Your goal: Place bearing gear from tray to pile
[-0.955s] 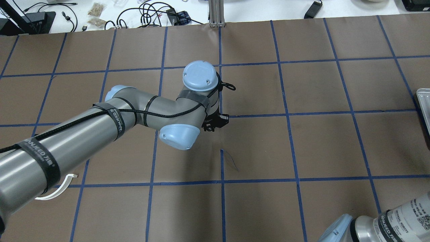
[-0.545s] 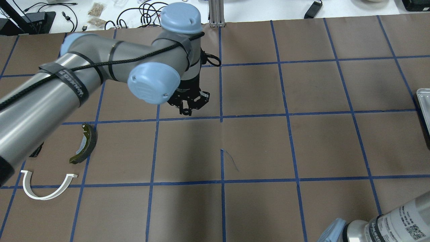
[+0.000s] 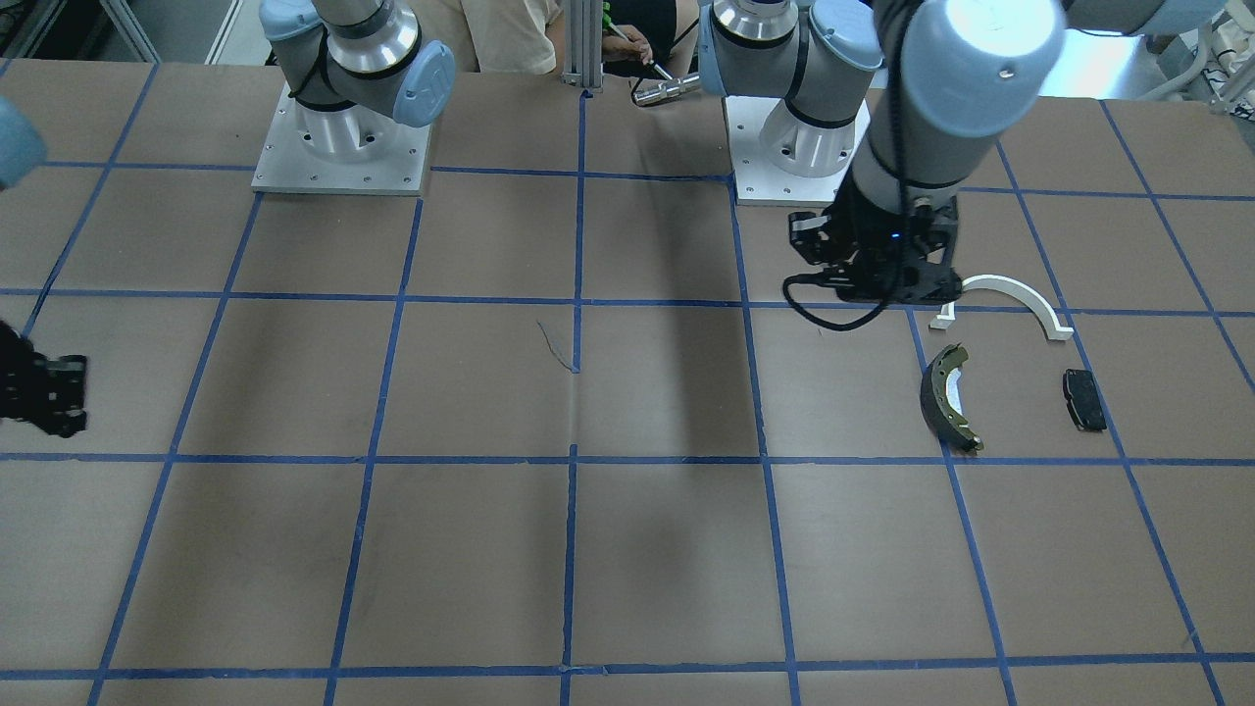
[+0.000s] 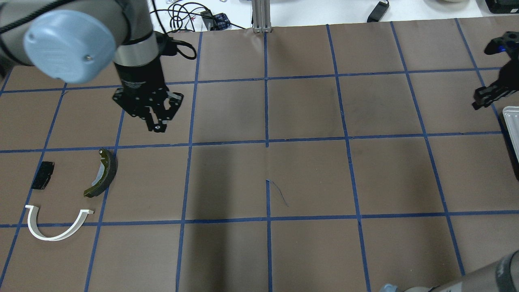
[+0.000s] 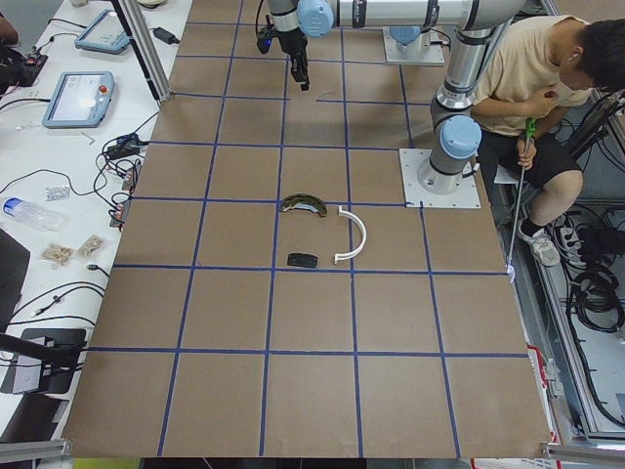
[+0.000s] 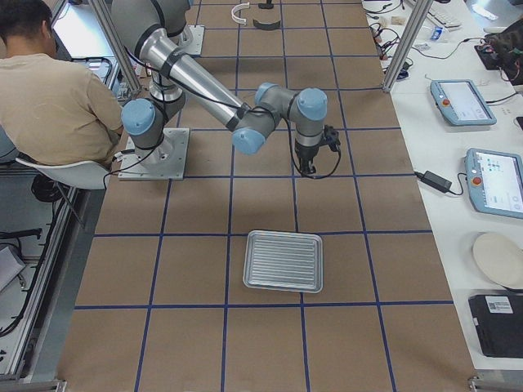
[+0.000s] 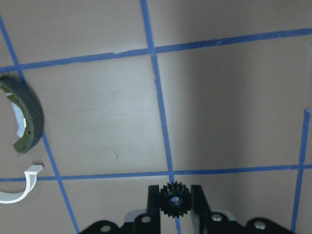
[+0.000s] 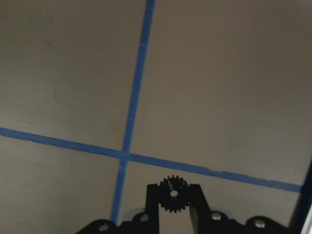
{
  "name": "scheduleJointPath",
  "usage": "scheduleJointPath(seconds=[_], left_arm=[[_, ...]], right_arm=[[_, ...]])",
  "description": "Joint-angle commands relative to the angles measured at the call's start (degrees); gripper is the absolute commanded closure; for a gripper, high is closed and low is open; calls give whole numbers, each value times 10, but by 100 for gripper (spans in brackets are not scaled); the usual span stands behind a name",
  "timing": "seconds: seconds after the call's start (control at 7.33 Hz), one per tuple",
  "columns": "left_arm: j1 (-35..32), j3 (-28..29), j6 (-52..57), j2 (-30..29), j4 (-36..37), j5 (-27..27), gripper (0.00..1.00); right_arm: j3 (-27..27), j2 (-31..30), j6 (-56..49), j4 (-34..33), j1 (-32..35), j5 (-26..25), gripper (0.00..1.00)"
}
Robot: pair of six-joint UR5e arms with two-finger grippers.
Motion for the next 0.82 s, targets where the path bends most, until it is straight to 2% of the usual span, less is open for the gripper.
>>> scheduleJointPath(seconds=[0.0,0.14,0.41,0.68], left_arm=[[118,-3,109,33,-50,2,100],[178,-4,143,38,-51,7,100],[271,-12,217,30,-43,16,100],[325,-19,282,5,11,31,100]], right_arm=[[59,-49,166,-2,170,7,100],[62,-45,271,-4,249,40,100],[61,-10,404,-33,387,43,99],[58,72,525,-166,492,43,96]])
